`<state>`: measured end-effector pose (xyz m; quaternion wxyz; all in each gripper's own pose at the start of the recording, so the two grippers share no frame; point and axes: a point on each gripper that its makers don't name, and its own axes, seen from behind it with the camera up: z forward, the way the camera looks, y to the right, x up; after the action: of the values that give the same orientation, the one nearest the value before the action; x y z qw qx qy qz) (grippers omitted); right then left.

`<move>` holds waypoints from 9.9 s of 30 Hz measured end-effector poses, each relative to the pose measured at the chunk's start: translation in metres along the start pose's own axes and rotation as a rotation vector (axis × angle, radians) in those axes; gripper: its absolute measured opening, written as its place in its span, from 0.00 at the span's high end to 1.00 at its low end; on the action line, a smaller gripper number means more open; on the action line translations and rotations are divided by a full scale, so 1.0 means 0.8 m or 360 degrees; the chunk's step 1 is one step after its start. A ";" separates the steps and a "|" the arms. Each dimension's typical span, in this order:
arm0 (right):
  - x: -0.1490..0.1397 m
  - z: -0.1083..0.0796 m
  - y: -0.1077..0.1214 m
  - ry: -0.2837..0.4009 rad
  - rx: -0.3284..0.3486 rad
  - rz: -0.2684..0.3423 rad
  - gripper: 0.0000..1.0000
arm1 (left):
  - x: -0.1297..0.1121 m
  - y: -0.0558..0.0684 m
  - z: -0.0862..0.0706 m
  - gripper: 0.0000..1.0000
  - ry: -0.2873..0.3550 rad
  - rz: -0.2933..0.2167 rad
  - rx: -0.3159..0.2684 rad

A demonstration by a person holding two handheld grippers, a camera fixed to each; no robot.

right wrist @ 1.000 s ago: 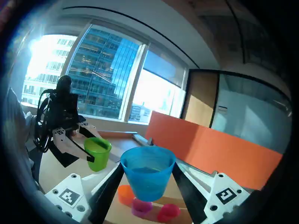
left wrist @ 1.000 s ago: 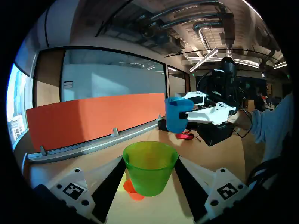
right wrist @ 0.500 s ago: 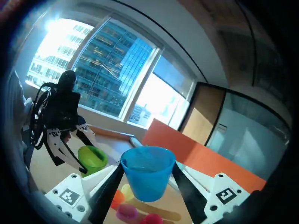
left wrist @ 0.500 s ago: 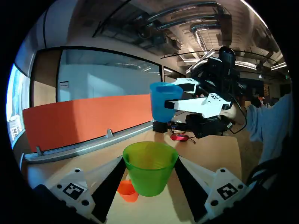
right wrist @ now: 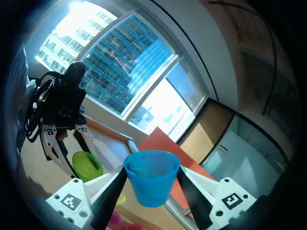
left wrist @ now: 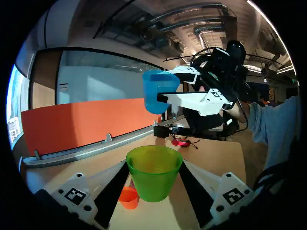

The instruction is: Pour water

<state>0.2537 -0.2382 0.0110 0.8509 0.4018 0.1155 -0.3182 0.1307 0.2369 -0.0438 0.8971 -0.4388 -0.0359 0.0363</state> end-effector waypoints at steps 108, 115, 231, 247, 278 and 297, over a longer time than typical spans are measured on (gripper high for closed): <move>0.076 0.019 0.064 0.0012 -0.0155 -0.1118 0.10 | 0.015 0.030 0.017 0.13 0.0030 0.0002 -0.0100; 0.080 0.022 0.064 0.0010 -0.0154 -0.1209 0.10 | 0.015 0.030 0.019 0.13 0.0031 -0.0004 -0.0102; -0.020 -0.048 0.020 -0.0045 -0.0092 0.0865 0.10 | 0.032 -0.042 -0.027 0.13 0.0051 0.0078 0.0138; -0.081 -0.074 0.000 -0.0130 -0.0122 0.0866 0.10 | 0.003 -0.070 -0.047 0.13 -0.0020 0.0079 0.0217; -0.145 -0.075 -0.091 -0.0288 0.0195 0.0970 0.08 | -0.050 -0.079 -0.049 0.13 -0.0223 0.0070 0.0193; -0.208 -0.070 -0.142 -0.0473 0.0324 0.0960 0.08 | -0.111 -0.070 -0.037 0.13 -0.0427 0.0085 0.0125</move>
<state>0.0570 -0.1752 -0.0192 0.8696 0.4501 -0.1658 -0.1174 0.0467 0.1706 -0.0206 0.8994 -0.3955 -0.1423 0.1200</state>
